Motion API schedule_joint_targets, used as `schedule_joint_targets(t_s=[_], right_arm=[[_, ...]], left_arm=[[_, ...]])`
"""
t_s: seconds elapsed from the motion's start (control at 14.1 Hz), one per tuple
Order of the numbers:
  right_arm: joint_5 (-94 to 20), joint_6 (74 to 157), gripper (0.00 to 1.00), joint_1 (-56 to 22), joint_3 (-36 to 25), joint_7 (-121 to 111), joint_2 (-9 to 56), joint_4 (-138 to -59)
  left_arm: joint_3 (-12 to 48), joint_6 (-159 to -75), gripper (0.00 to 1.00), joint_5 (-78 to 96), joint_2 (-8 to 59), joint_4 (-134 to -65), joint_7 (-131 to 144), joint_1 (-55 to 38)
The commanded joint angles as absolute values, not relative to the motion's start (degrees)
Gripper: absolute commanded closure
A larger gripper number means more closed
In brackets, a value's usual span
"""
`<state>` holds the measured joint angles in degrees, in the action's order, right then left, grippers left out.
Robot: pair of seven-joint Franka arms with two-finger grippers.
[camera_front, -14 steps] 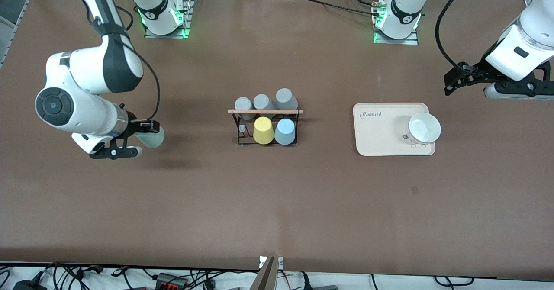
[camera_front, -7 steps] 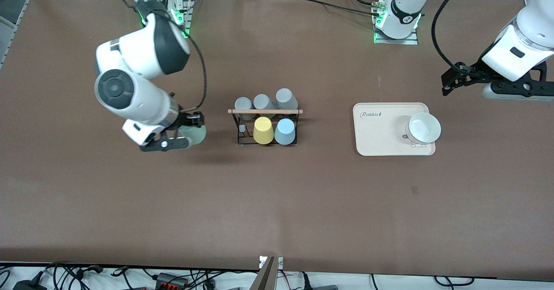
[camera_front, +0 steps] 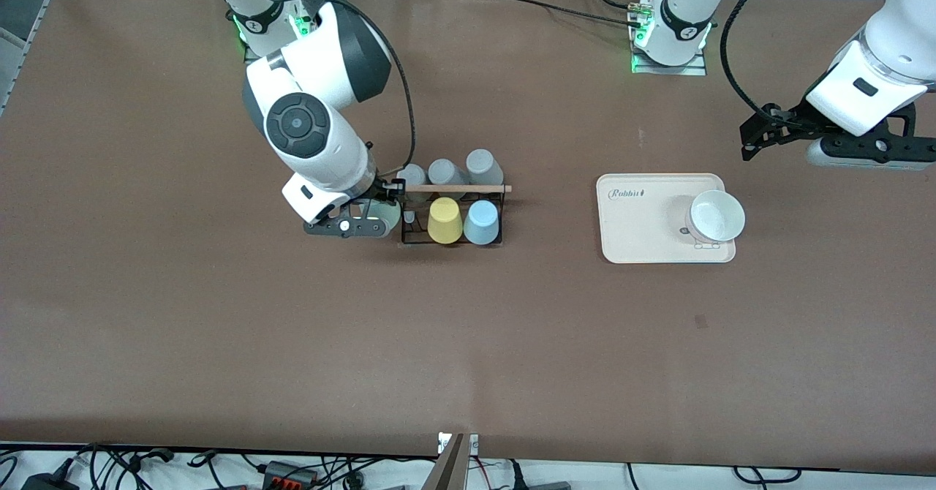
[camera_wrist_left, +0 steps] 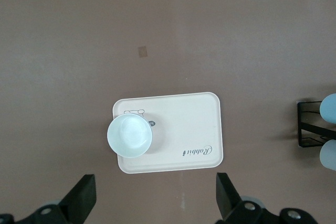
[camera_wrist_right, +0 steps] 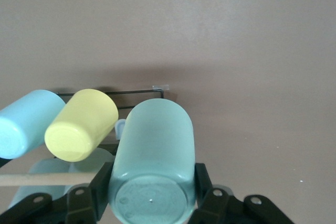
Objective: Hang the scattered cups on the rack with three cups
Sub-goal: 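Carry the pale green cup with the right gripper to the rack, then hang the pale green cup on the rack beside the yellow cup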
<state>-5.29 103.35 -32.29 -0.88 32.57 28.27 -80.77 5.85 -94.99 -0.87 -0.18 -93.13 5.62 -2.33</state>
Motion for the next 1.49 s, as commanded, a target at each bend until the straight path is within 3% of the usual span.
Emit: schedule_joint_targets(t_s=[0.0, 1.42], right_arm=[[-5.89, 103.18, 0.75, -32.87, -1.41, 34.19, 30.58, -77.96], [-5.89, 108.63, 0.75, -35.24, -1.41, 36.56, 34.89, -77.96]], left_arm=[[6.24, -93.78, 0.00, -0.35, 0.44, -91.58, 4.48, -2.28], [7.73, -92.37, 0.00, 0.18, 0.61, -91.05, 4.40, -1.58]])
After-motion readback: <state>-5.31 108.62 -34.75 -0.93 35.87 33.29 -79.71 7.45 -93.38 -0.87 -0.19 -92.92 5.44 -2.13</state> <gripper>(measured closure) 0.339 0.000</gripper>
